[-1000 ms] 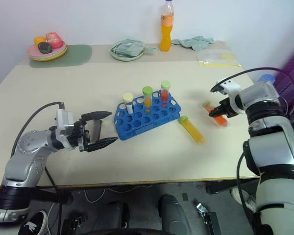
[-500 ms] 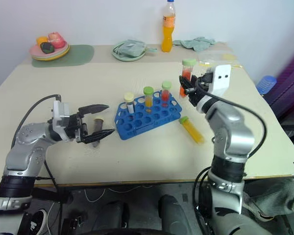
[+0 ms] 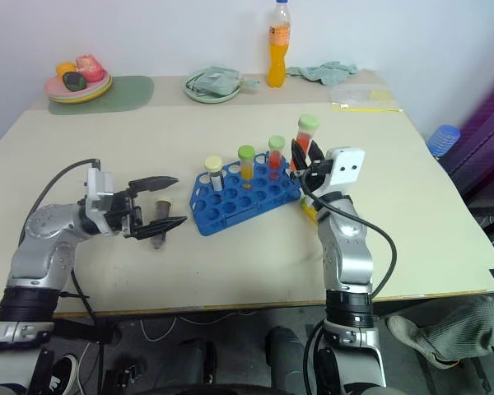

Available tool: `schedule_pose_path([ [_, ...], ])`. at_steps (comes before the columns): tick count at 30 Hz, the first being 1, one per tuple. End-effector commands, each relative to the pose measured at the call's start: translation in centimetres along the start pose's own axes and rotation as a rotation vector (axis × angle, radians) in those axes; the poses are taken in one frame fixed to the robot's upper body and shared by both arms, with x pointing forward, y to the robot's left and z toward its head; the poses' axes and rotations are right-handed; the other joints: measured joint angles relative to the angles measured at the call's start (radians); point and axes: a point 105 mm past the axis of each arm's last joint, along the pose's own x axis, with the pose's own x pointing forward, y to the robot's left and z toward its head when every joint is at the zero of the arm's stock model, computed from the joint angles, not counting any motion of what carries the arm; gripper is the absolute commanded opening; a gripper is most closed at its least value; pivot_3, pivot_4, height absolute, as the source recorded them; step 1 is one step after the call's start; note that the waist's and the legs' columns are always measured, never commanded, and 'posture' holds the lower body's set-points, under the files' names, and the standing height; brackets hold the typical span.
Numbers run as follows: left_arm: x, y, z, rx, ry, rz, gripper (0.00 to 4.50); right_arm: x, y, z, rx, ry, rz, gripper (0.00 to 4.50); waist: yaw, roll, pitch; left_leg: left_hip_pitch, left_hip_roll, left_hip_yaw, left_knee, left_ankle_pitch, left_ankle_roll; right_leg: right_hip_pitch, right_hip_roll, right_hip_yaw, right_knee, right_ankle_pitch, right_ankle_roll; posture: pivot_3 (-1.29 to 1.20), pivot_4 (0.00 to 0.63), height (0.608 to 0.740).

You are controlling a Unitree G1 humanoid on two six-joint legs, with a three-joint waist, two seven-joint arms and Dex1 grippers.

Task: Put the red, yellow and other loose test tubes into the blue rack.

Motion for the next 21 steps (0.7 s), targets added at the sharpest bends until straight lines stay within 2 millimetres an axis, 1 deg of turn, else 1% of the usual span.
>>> schedule_pose_path([
  [1, -0.5, 0.1, 0.9, 0.045, -0.015, 0.016, 4.5, 0.1, 0.9, 0.1, -0.044, -0.039, 0.044, 0.81, 0.0, 0.0, 0.0, 0.0, 0.0, 0.0, 0.0, 0.0, 0.0, 0.0, 0.0, 0.0, 0.0, 0.0, 0.0, 0.0, 0.15, 0.74],
  [7, -0.8, -0.2, 0.7, 0.045, -0.005, 0.014, 4.5, 0.0, 1.3, -1.4, -0.069, -0.013, 0.071, 0.81, 0.004, 0.0, 0.0, 0.0, 0.0, 0.0, 0.0, 0.0, 0.0, 0.0, 0.0, 0.0, 0.0, 0.0, 0.0, 0.0, 0.15, 0.74],
  [17, -0.6, -0.3, 1.3, 0.053, -0.007, 0.011, 4.5, 0.0, 0.3, -1.5, -0.094, -0.015, 0.049, 0.81, 0.004, 0.0, 0.0, 0.0, 0.0, 0.0, 0.0, 0.0, 0.0, 0.0, 0.0, 0.0, 0.0, 0.0, 0.0, 0.0, 0.15, 0.74],
  [21, -0.1, -0.4, 1.6, 0.055, -0.01, 0.004, 4.5, -0.3, -0.2, -2.0, -0.103, 0.0, 0.037, 0.81, 0.004, 0.0, 0.0, 0.0, 0.0, 0.0, 0.0, 0.0, 0.0, 0.0, 0.0, 0.0, 0.0, 0.0, 0.0, 0.0, 0.15, 0.74],
])
